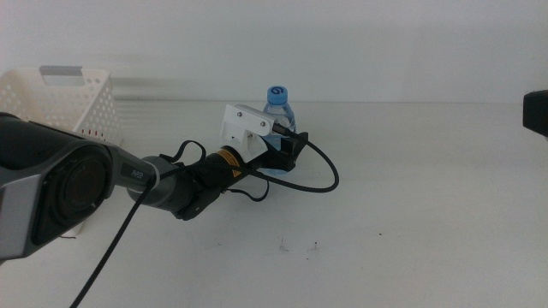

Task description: Use arms to grab the bottles and put them into the dustbin to the left of the table.

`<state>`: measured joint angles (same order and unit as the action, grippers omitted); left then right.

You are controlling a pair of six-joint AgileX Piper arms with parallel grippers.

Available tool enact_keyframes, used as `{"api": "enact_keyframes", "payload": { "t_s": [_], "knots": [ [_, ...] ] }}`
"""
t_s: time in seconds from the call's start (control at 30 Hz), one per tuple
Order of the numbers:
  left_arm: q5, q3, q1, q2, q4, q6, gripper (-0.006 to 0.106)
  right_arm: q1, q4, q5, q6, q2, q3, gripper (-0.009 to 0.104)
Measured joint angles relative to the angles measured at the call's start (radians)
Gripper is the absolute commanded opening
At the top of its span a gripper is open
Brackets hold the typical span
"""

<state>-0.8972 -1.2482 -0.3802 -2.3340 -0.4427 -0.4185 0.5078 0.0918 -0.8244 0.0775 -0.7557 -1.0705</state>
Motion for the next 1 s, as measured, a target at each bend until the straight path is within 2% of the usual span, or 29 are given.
{"api": "enact_keyframes", "payload": {
  "t_s": [0.1, 0.2, 0.47, 0.6, 1.0],
  "knots": [
    [0.000, -0.006, 0.000, -0.004, 0.000, 0.000, 0.093, 0.000, 0.000, 0.000, 0.000, 0.000, 0.000, 0.090],
    [0.000, -0.006, 0.000, -0.004, -0.002, -0.009, 0.088, 0.000, 0.000, 0.000, -0.004, 0.000, 0.000, 0.090],
    [0.000, -0.008, 0.000, -0.004, -0.043, -0.019, 0.053, 0.000, 0.000, 0.000, -0.004, 0.000, 0.000, 0.090],
    [0.000, -0.008, 0.000, -0.004, -0.056, -0.022, 0.040, 0.000, 0.000, 0.000, -0.004, 0.000, 0.000, 0.090],
    [0.165, 0.044, 0.000, 0.117, -0.139, -0.101, 0.039, 0.000, 0.000, 0.000, -0.004, 0.000, 0.000, 0.090]
  ]
}}
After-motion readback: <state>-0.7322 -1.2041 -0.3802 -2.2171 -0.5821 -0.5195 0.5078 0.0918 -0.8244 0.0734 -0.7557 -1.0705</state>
